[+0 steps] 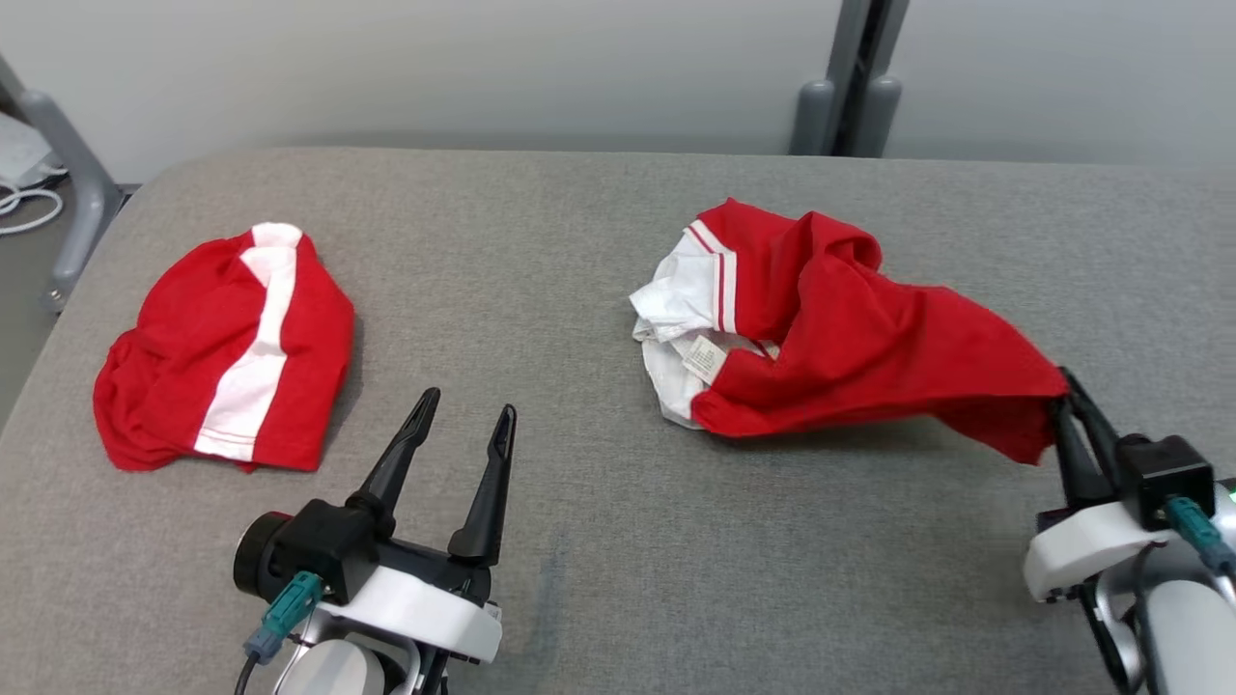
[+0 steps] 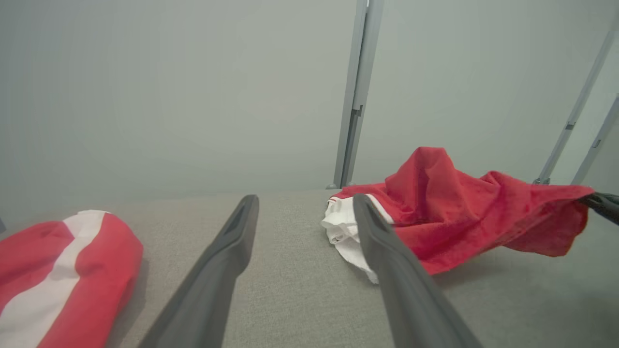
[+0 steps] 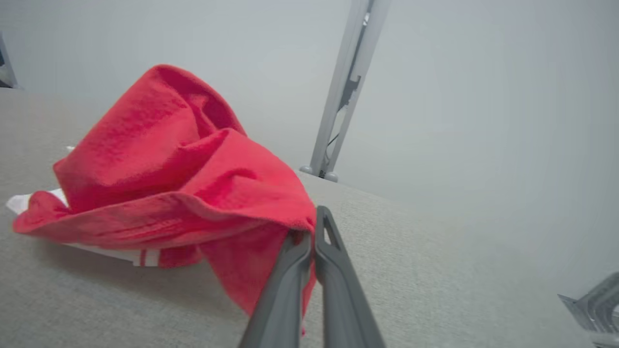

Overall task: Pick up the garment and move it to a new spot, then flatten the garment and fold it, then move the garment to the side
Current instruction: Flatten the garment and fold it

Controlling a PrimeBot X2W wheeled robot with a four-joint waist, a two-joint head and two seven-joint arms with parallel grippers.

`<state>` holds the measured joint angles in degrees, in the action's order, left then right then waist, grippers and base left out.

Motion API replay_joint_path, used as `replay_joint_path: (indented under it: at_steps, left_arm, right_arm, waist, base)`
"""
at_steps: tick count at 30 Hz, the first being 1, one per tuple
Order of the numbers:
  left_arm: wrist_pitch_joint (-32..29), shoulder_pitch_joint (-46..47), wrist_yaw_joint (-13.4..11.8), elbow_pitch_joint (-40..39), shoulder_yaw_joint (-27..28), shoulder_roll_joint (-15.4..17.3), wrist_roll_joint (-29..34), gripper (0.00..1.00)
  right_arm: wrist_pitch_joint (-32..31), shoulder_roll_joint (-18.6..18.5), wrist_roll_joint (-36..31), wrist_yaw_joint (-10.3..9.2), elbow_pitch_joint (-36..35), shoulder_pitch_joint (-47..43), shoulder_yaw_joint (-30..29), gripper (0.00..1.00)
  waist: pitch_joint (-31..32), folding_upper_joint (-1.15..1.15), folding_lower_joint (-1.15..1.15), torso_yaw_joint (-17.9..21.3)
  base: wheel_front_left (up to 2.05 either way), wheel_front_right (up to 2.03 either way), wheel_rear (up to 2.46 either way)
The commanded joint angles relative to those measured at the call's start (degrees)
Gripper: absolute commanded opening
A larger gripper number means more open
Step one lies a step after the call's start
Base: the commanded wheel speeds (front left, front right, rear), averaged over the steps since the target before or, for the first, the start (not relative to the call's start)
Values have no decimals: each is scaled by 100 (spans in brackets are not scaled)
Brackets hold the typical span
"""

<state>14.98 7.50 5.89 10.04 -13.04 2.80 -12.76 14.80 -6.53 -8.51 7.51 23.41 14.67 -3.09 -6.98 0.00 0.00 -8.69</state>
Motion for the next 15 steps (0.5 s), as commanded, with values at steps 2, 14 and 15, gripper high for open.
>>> replay_joint_path:
  at_steps: [2,14,15]
  left_arm:
    - [25,-36,-45,-22,0,20,-58,100]
    - [25,-68,-67,12,-112,18,-150,100]
    - [25,-64,-62,20,-116,19,-145,100]
  right_arm:
    - [-106,-111,-39,-4,-207,-119,-170,0]
    - [-563,-316,-618,-4,-107,-400,-1422,100]
    - [-591,-243,-656,-4,-61,-395,-1488,100]
  waist:
    - [121,0,0,214]
    - [201,0,0,315]
    - [203,0,0,310]
  base:
    - [0,0,0]
    - [0,0,0]
    - [0,0,0]
